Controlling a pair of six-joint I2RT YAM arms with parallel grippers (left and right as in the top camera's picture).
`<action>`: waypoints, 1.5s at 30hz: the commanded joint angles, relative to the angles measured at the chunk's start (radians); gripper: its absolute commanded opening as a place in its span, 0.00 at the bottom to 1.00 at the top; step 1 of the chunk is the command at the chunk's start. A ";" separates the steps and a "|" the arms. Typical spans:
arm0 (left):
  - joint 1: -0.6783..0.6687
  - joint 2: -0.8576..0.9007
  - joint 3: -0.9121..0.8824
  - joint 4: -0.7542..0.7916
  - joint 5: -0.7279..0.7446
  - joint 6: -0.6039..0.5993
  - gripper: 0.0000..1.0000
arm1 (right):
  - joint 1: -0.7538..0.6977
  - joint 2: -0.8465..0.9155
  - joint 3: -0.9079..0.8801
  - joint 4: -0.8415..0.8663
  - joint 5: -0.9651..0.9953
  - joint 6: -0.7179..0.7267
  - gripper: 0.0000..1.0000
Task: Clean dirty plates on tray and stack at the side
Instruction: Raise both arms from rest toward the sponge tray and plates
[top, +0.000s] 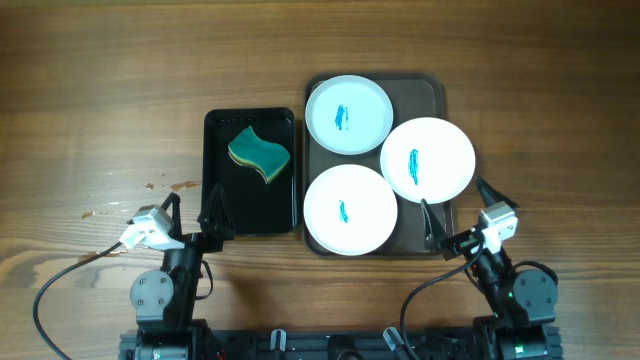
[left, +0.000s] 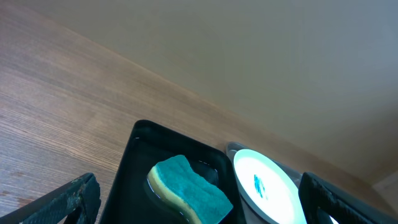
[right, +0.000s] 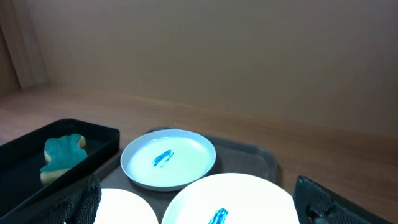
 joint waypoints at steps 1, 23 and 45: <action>0.006 0.015 -0.008 -0.002 -0.014 0.013 1.00 | 0.004 0.016 -0.002 0.001 -0.012 0.016 1.00; 0.006 0.015 -0.008 -0.002 -0.014 0.012 1.00 | 0.004 0.016 -0.002 0.001 -0.012 0.016 0.99; 0.006 0.016 -0.006 0.069 0.103 0.012 1.00 | 0.004 0.016 0.000 0.069 -0.028 0.134 1.00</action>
